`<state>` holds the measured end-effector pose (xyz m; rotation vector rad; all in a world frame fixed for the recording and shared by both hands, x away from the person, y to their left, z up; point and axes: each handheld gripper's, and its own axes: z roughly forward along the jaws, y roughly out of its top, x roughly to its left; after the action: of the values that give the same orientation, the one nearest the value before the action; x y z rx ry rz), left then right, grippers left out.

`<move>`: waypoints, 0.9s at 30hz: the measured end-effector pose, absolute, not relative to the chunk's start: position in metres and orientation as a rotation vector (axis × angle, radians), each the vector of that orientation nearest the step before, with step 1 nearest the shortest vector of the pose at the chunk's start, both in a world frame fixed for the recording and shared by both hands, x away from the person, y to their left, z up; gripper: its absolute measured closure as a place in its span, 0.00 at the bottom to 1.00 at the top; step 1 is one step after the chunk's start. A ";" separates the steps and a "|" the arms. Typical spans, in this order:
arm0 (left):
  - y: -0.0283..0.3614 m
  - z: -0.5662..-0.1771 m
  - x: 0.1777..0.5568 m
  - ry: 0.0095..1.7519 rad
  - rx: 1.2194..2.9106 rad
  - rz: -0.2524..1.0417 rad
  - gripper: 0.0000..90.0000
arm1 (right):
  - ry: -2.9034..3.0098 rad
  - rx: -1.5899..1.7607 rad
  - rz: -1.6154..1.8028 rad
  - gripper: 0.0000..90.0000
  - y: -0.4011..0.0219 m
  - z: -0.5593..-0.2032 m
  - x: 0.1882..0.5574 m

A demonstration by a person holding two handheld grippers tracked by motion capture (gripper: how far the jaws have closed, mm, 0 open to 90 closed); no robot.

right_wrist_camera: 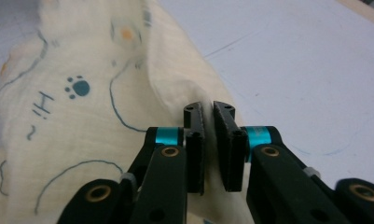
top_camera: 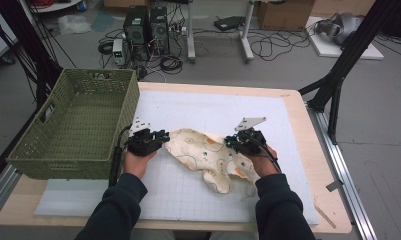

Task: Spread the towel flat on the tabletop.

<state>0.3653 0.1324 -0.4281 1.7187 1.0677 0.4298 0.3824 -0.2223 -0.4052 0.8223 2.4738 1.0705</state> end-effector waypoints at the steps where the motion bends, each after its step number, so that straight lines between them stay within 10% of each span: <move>1: 0.132 -0.428 0.366 1.072 1.719 0.434 0.77 | 2.478 0.840 1.071 0.92 -0.224 -0.405 0.386; 13: 0.131 -0.426 0.361 1.085 1.734 0.413 0.59 | 2.371 0.981 1.043 0.90 -0.242 -0.413 0.409; 17: 0.128 -0.426 0.358 1.072 1.744 0.410 0.57 | 2.349 1.016 1.071 0.70 -0.244 -0.415 0.410; 23: 0.128 -0.428 0.357 1.073 1.748 0.406 0.57 | 2.353 0.907 1.076 0.97 -0.241 -0.411 0.407; 27: 0.127 -0.428 0.355 1.074 1.747 0.391 0.55 | 2.299 0.939 1.168 0.98 -0.247 -0.410 0.412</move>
<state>0.3545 0.1271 -0.4285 1.7471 1.0742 0.3911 0.4115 -0.2470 -0.4098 0.9394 2.2989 1.1683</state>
